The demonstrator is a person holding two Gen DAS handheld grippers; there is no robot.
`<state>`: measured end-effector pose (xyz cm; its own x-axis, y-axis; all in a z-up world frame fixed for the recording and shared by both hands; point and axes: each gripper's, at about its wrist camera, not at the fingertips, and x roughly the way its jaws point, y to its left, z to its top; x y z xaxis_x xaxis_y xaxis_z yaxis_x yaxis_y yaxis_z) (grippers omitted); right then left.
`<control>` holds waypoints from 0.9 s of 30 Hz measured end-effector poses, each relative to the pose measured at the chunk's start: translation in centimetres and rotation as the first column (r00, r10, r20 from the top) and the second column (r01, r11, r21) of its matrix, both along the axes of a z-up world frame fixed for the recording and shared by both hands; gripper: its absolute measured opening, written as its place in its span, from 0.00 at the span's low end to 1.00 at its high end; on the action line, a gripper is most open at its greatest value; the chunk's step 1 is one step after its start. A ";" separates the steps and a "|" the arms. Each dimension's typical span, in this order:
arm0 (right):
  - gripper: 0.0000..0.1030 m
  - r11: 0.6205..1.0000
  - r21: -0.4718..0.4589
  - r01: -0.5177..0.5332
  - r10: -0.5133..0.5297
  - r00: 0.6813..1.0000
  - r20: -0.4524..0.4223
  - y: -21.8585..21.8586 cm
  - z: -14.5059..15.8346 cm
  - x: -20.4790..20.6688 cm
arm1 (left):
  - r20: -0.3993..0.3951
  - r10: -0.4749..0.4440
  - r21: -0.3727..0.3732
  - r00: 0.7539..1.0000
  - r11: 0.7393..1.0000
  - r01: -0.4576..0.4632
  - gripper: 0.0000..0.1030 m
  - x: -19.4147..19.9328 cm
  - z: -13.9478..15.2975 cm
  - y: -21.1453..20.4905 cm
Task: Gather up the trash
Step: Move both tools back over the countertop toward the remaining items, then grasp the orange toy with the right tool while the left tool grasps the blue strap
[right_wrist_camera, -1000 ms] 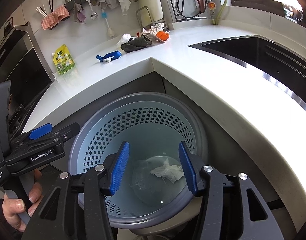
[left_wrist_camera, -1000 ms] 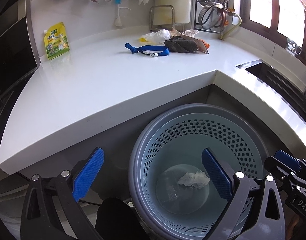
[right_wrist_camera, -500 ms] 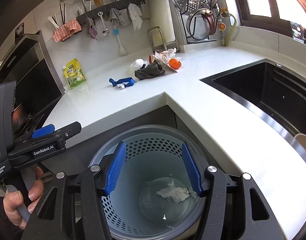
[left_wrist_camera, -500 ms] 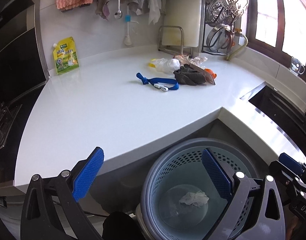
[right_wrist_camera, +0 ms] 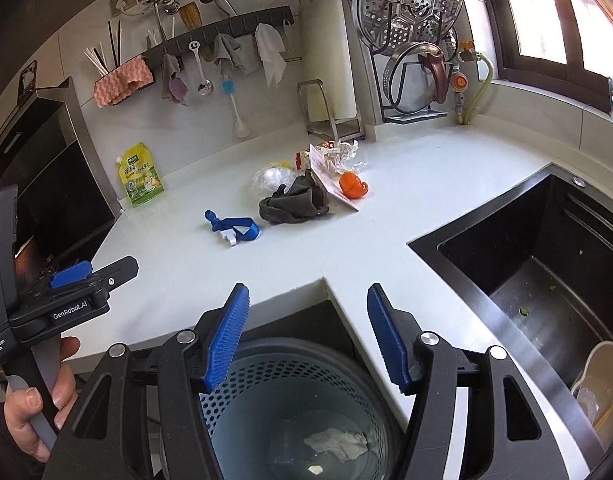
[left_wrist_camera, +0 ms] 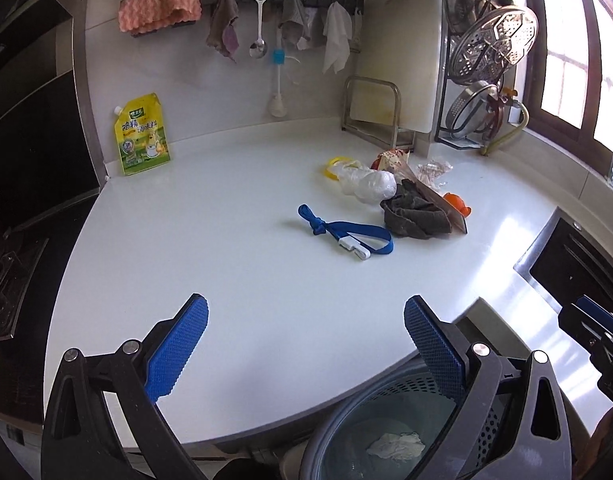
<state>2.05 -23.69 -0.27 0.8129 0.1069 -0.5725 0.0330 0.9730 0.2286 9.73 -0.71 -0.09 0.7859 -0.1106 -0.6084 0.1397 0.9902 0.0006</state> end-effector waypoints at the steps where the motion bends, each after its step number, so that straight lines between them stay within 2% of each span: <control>1: 0.58 1.000 -0.007 0.003 -0.003 1.000 0.000 -0.3 0.1 0.8 | 0.001 0.008 0.000 1.000 1.000 -0.008 0.94 0.6 0.0 0.0; 12: 0.59 1.000 -0.028 -0.002 0.000 0.998 -0.059 -3.5 0.3 10.5 | 0.003 0.041 0.002 0.999 0.999 -0.041 0.94 7.8 0.3 -1.4; 16: 0.59 0.999 -0.038 -0.006 0.003 0.996 -0.084 -4.0 0.0 13.6 | -0.021 0.056 -0.007 0.998 0.998 -0.056 0.94 9.9 -0.2 -1.8; 27: 0.59 0.999 -0.019 -0.035 0.031 0.984 -0.174 -5.3 -2.6 20.9 | -0.082 0.108 0.026 0.991 0.994 -0.106 0.94 13.7 -2.3 -2.7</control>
